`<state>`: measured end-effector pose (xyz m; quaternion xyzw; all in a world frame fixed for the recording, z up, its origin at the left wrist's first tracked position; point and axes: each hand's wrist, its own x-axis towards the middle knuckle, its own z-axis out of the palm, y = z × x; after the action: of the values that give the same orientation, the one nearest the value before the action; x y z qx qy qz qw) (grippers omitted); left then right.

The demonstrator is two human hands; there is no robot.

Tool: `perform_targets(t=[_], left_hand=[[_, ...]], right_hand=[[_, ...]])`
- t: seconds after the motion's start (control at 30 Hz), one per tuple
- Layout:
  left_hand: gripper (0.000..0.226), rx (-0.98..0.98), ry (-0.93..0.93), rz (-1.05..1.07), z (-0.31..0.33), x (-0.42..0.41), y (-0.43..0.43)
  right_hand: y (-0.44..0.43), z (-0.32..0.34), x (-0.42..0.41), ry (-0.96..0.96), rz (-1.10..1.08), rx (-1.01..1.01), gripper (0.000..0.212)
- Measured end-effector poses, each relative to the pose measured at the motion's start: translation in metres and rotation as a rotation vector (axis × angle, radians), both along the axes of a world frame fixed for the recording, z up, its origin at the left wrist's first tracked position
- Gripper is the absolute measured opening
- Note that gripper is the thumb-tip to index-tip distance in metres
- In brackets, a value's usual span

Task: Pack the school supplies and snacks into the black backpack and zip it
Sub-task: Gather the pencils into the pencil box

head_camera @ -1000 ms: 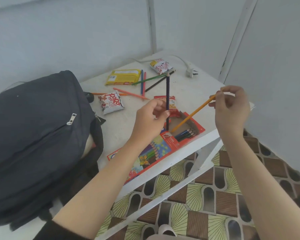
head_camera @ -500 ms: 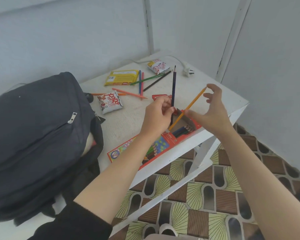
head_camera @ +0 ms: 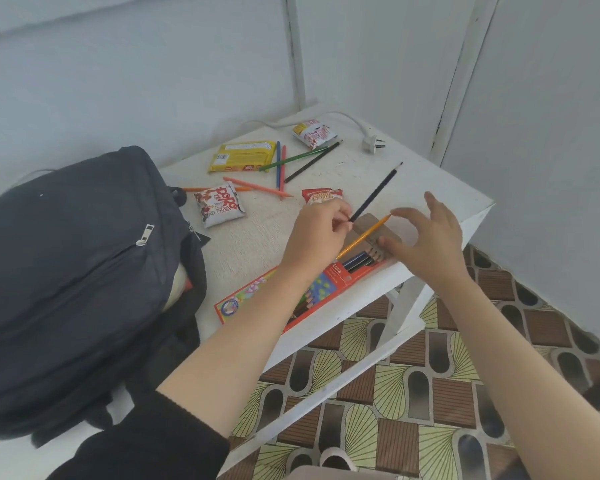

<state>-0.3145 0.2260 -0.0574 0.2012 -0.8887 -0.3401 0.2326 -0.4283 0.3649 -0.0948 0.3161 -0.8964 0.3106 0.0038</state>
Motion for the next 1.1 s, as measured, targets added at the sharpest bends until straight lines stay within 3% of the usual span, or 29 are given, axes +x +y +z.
perform_targets(t=[0.17,0.3,0.4,0.67,0.83,1.1], left_hand=[[0.021,-0.114,-0.114,-0.013,-0.009,0.004,0.005],[0.011,-0.449,-0.086,0.015,-0.015,0.016,0.007],[0.011,-0.554,-0.071,0.024,-0.021,0.029,0.008],[0.036,-0.53,-0.127,-0.008,-0.032,0.047,0.011],[0.046,-0.533,-0.18,-0.043,-0.037,0.047,0.009],[0.04,-0.507,-0.117,-0.034,-0.04,0.047,0.008]], right_hand=[[0.002,-0.01,0.008,0.061,-0.039,-0.093,0.034],[0.001,-0.015,0.013,0.065,-0.103,-0.126,0.043],[0.001,-0.014,0.016,0.063,-0.109,-0.12,0.052],[-0.001,-0.021,0.024,0.116,-0.025,-0.139,0.025],[0.001,-0.022,0.035,0.103,0.095,-0.089,0.054],[0.003,-0.029,0.046,0.158,0.071,-0.035,0.06]])
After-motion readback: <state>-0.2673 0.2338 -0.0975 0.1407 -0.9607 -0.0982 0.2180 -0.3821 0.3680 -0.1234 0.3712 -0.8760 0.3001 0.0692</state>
